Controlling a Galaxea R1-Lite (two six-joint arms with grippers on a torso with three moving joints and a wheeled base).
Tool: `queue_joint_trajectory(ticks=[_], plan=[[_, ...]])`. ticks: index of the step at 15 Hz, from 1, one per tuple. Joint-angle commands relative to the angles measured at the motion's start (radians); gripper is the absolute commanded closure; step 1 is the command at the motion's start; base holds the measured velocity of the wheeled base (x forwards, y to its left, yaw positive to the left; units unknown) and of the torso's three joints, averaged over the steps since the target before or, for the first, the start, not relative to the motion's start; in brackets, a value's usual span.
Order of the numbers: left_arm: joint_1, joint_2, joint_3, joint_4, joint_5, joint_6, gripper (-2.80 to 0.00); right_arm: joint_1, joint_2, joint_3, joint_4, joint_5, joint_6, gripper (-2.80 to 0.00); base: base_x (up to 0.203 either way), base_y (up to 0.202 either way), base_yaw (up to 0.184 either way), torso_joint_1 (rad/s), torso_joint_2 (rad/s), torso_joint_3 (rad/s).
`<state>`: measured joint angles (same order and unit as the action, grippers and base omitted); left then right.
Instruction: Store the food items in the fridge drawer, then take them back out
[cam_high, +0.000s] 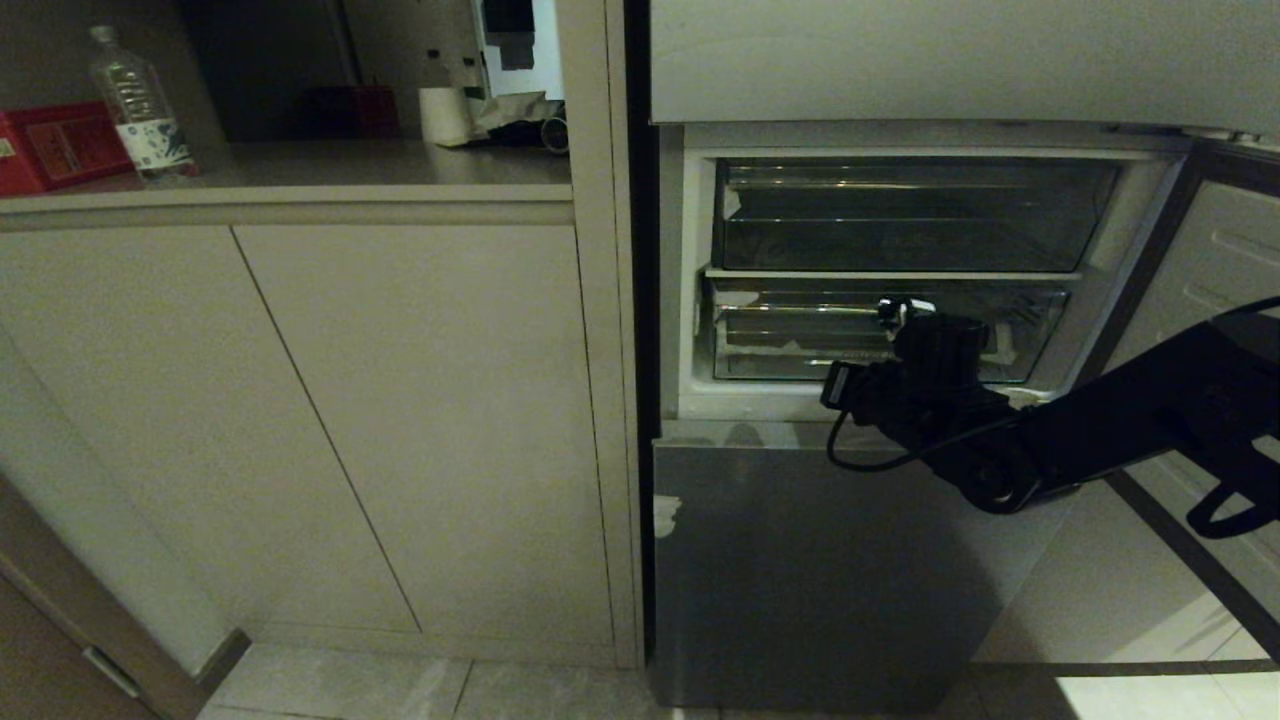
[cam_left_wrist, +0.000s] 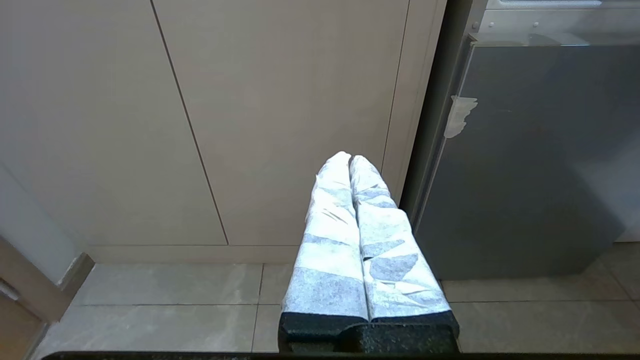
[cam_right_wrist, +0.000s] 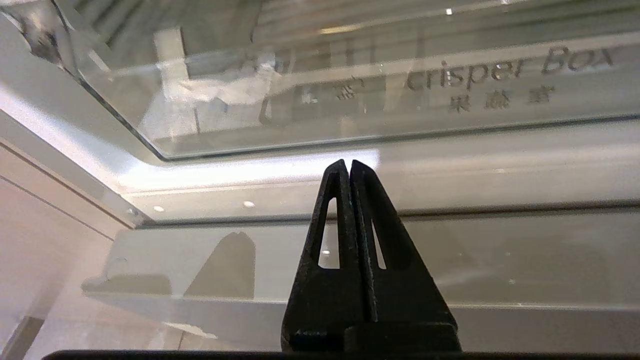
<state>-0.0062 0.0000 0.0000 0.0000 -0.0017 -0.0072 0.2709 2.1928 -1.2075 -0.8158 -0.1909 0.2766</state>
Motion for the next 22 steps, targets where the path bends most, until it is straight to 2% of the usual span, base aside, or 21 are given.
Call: queue_joint_trajectory(ticks=[1, 11, 18, 22], plan=[[0.000, 0.001, 0.000, 0.000, 0.000, 0.000, 0.00, -0.006, 0.020, -0.012, -0.003, -0.002, 0.000, 0.00, 0.000, 0.000, 0.000, 0.000, 0.00, 0.000], [0.000, 0.002, 0.000, 0.000, 0.000, 0.000, 0.00, -0.042, 0.240, -0.295, 0.001, -0.004, 0.001, 0.00, 0.000, 0.000, 0.000, 0.000, 0.00, 0.000], [0.000, 0.000, 0.000, 0.000, 0.000, 0.000, 0.00, -0.064, 0.237, -0.333, 0.001, 0.010, 0.003, 0.00, 0.000, 0.000, 0.000, 0.000, 0.00, 0.000], [0.000, 0.002, 0.000, 0.000, 0.000, 0.000, 0.00, -0.063, 0.161, -0.238, -0.001, 0.005, 0.008, 0.00, 0.000, 0.000, 0.000, 0.000, 0.00, 0.000]])
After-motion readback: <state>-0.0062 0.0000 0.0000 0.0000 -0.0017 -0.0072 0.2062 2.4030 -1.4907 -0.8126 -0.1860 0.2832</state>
